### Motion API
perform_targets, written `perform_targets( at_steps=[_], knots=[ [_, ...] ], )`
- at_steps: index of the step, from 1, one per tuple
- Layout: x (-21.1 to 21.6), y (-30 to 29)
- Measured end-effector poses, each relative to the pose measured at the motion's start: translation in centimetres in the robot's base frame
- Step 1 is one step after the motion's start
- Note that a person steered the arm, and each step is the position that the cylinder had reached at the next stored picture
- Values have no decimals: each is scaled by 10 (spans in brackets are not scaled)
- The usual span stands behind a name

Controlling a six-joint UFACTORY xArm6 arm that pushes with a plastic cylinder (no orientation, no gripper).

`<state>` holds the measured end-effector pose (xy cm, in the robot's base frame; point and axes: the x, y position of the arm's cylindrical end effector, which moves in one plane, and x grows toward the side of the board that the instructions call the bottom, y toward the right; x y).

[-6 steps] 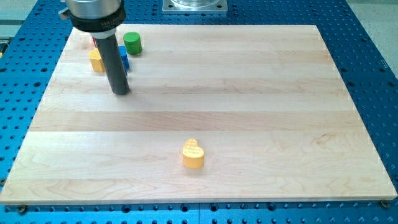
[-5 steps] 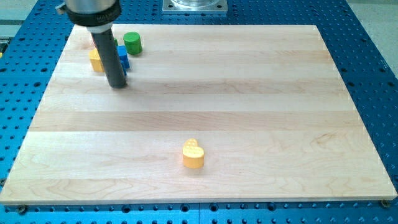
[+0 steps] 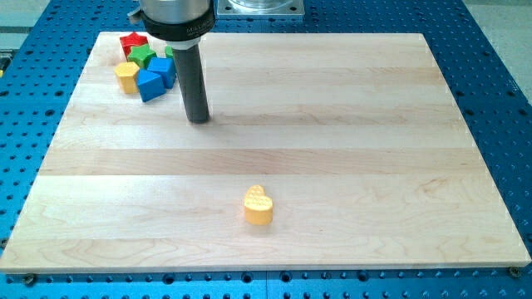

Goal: Move the heart towards the hexagon

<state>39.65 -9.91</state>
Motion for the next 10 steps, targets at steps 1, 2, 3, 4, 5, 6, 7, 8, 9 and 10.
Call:
perform_targets(
  at_steps=[1, 2, 3, 4, 5, 6, 7, 8, 9, 10],
  knots=[
    [0, 20],
    [0, 40],
    [31, 96],
    [85, 171],
    [169, 170],
    [189, 94],
    [148, 28],
    [134, 37],
    [146, 70],
    [95, 65]
  ],
)
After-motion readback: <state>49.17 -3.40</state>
